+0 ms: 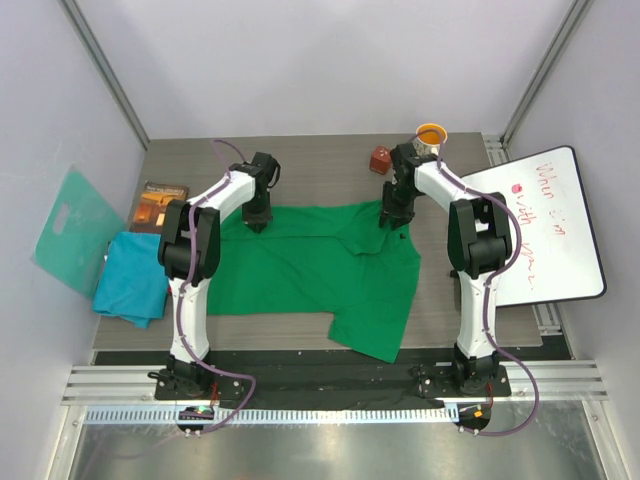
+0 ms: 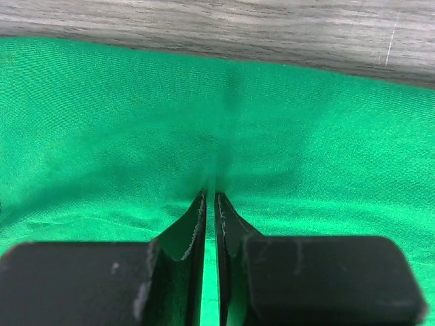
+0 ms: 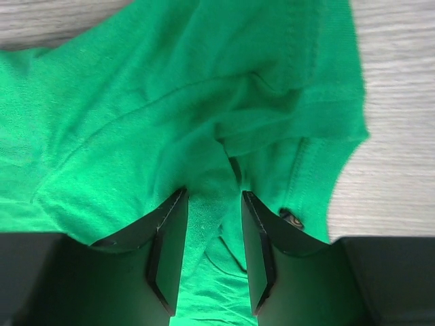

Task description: Fold and stack the t-shirts

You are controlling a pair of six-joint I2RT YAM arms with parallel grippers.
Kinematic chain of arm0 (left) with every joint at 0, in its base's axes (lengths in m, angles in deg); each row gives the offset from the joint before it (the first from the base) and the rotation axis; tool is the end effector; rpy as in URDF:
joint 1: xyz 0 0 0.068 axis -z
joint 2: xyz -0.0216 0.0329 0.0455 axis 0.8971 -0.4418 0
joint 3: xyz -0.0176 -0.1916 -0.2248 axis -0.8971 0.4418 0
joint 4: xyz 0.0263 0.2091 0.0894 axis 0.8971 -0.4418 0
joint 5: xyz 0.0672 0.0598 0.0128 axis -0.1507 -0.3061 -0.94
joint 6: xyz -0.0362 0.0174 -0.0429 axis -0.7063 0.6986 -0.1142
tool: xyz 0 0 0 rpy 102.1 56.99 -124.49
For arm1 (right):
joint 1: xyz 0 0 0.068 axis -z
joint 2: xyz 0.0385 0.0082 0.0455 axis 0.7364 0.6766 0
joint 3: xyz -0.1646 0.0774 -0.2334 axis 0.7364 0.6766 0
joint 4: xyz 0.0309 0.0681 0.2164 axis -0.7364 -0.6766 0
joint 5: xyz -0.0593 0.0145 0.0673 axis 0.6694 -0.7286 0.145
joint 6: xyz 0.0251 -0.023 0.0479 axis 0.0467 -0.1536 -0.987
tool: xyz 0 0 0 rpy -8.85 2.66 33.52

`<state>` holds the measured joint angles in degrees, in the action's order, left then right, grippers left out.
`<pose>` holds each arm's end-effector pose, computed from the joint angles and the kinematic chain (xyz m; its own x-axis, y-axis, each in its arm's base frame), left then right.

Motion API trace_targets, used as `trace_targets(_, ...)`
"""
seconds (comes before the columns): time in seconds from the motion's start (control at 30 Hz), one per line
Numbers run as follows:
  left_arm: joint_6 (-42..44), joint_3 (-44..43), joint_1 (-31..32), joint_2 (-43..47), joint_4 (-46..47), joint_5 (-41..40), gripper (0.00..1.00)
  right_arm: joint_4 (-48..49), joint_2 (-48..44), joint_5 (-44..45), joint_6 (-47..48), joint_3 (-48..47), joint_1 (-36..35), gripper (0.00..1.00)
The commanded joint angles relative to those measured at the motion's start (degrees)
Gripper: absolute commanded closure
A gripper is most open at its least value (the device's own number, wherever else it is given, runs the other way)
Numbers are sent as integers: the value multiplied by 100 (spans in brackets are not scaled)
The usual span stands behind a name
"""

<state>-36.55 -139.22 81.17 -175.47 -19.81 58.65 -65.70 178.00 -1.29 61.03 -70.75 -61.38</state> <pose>0.4061 -0.1181 0.1938 -0.9482 -0.1040 -0.3000 -0.1361 0.9868 0.0881 0.4128 0.1066 0.2042 -0.9689 0.1170 -0.2178 0.0790 0.9813 0.1757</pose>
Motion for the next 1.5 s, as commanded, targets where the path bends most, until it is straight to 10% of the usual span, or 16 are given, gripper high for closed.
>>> trace_targets(0.0,68,229,-7,-98,-281,186,91,94,64,-395,-78,-286,16,62)
trace_targets(0.27,94,133,-7,-159,-308,195,91,-29,-58,-184,-16,-523,16,99)
trace_targets(0.8,94,159,-7,-194,-281,221,91,-1733,433,229,1,-2667,16,99)
trace_targets(1.47,86,308,-7,-142,-150,283,91,-1963,-428,-281,-87,-497,16,84)
